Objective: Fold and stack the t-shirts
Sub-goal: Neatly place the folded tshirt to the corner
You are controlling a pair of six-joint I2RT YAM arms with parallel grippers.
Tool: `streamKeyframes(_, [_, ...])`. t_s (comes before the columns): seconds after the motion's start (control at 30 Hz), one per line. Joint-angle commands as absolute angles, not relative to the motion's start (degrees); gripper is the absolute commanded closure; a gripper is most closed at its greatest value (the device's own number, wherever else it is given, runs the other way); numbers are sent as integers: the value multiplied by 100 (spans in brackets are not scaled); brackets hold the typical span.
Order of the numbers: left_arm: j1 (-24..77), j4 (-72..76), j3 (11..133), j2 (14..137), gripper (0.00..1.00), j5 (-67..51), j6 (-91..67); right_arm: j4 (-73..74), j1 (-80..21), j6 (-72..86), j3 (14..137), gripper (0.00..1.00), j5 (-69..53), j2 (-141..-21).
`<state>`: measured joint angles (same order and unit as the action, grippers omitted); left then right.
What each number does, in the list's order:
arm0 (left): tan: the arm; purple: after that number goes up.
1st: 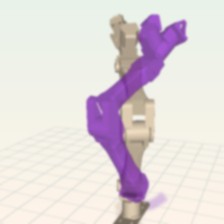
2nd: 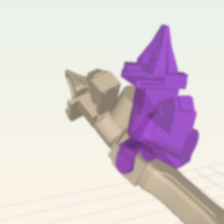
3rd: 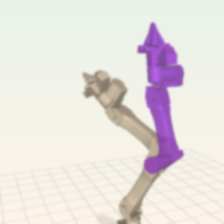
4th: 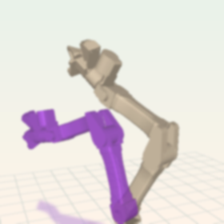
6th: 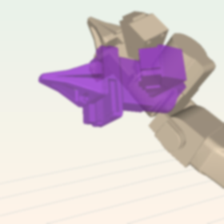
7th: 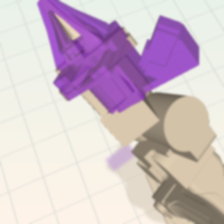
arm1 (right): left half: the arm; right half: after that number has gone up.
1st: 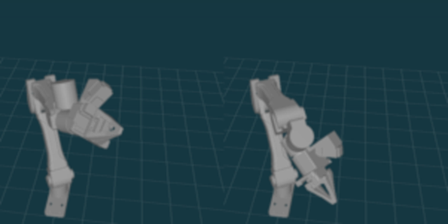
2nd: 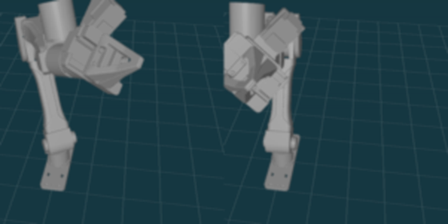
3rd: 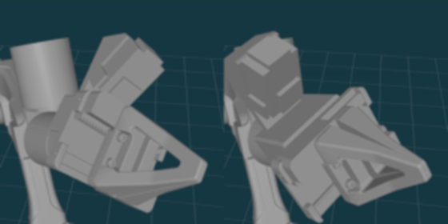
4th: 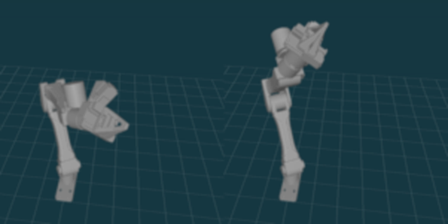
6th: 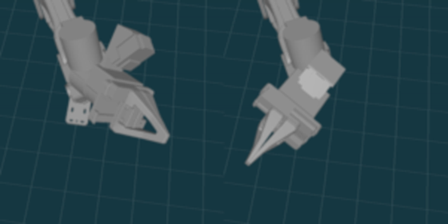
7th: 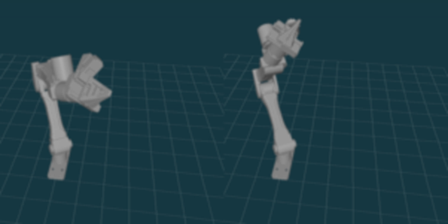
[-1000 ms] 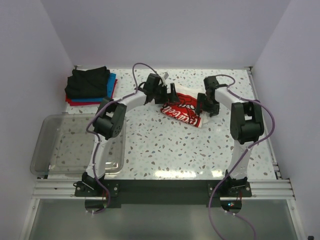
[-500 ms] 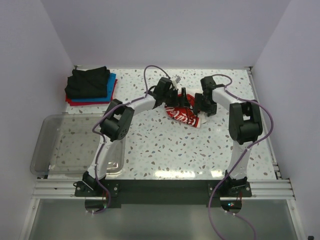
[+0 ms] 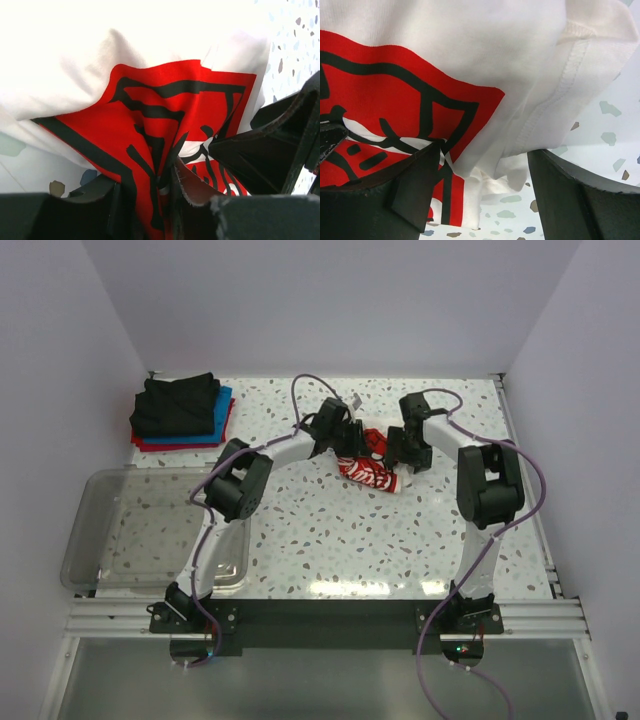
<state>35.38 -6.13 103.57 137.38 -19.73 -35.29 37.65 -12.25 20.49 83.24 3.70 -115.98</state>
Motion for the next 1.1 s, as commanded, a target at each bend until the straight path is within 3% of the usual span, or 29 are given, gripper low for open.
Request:
streamKeyframes(0.0, [3656,-1450,10397,14045,88,-1767,-3384,3761,-1468,2171,8156,23,9,-11611])
streamKeyframes(0.07, [3586,-1599,10468,14027,100,-1705,-3314,3858,-1459,2145,8174,22,9,-11567])
streamKeyframes(0.5, [3120,-2127,10372,13001,100,-914,-2391,4157,-1292,2066,8121,14,17,-11048])
streamKeyframes(0.73, [2901,-2276,10371,12525,100,-686,-2119,3482,-1064,2109,7726,10,-1089,-10635])
streamKeyframes(1.07, [2655,-2750,10871,12068,100,-475,-1547,3322,-879,1916,7471,9,-1389,-10169])
